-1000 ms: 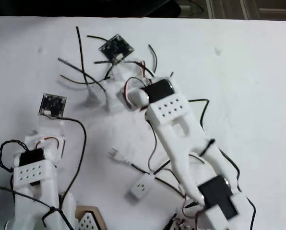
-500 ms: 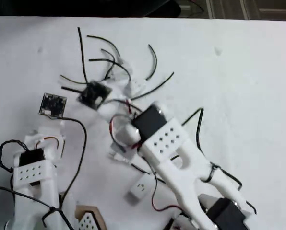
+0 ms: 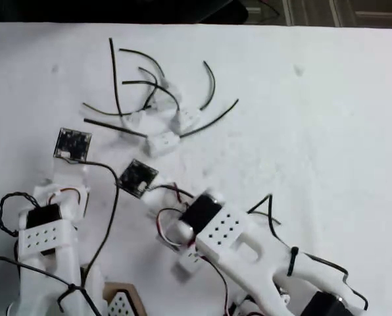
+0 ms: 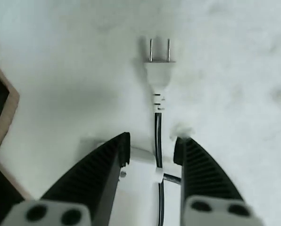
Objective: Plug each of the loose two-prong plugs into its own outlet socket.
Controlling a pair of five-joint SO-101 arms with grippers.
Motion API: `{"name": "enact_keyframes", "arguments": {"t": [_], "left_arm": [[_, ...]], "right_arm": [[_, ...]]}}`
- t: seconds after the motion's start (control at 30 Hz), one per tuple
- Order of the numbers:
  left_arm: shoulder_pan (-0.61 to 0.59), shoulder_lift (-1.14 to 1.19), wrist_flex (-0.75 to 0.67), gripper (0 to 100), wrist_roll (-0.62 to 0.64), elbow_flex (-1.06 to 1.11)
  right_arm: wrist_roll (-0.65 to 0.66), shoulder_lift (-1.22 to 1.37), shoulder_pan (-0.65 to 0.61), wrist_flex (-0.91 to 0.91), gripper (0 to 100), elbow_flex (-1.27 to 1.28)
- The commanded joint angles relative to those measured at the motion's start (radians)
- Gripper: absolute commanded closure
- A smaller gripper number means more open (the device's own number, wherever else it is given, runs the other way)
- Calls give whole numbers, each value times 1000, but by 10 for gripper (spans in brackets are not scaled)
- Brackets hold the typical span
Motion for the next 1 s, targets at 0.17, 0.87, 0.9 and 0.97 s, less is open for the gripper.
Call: {"name": "enact_keyframes", "arguments": {"t": [0.17,0.87,0.9,0.97], "left_arm": [[7,-24,-18,976,-11,-6],[7,-24,-18,976,-11,-5],[7,-24,-18,976,-11,-5],[7,-24,-18,976,-11,-5]], "right_arm": [[-3,194,-2,-354,853,101],[-275,219,308,-526,981,97],[-299,193,332,-526,981,97],[-333,140,380,-526,981,97]]}}
